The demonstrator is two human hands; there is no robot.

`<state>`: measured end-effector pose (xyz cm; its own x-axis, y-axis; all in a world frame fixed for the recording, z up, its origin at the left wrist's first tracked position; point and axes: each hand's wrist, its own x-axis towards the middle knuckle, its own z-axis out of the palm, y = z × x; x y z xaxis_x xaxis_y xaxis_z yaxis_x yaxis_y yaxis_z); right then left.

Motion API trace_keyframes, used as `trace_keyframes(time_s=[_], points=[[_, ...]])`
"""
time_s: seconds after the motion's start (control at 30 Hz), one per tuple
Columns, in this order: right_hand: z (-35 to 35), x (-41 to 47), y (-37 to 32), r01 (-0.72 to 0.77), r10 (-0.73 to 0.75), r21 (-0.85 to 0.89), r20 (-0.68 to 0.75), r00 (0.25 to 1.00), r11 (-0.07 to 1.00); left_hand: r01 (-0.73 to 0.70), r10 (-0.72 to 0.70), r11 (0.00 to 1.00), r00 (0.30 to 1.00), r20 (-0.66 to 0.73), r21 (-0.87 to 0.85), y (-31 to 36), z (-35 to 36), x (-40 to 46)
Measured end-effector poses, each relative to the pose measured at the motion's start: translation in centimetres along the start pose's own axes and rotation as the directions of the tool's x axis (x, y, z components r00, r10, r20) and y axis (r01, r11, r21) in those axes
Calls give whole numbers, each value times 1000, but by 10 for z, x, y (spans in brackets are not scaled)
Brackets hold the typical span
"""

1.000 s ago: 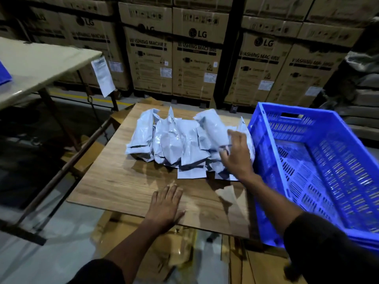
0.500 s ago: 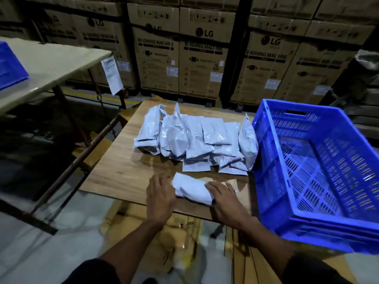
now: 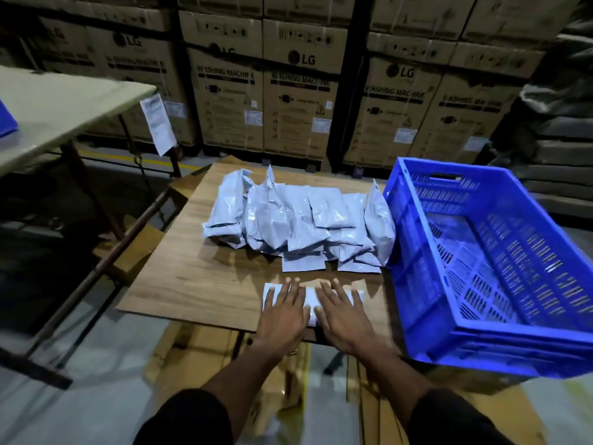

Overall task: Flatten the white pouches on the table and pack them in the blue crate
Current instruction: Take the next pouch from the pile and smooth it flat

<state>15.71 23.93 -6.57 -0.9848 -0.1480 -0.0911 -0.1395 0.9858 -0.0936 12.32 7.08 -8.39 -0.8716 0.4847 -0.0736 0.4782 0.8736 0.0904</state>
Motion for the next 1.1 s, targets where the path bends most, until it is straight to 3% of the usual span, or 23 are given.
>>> trace_keyframes(time_s=[0.13, 0.47, 0.77, 0.9, 1.1], points=[[19, -10, 1, -26, 26, 0, -16, 1000, 1000, -7, 7, 1000, 999, 50, 1, -7, 10, -5], [32, -5, -2, -98, 98, 26, -14, 995, 995, 7, -6, 999, 1000, 14, -45, -7, 26, -3], [16, 1, 0, -71, 69, 13, 102, 992, 997, 29, -18, 985, 998, 66, -170, -15, 22, -5], [5, 9, -12, 27, -20, -59, 123, 992, 998, 103, -105, 965, 994, 3, -242, -23, 28, -13], [26, -1, -19, -1, 2, -22, 45, 999, 1000, 69, -70, 988, 998, -2, -138, -26, 27, -22]])
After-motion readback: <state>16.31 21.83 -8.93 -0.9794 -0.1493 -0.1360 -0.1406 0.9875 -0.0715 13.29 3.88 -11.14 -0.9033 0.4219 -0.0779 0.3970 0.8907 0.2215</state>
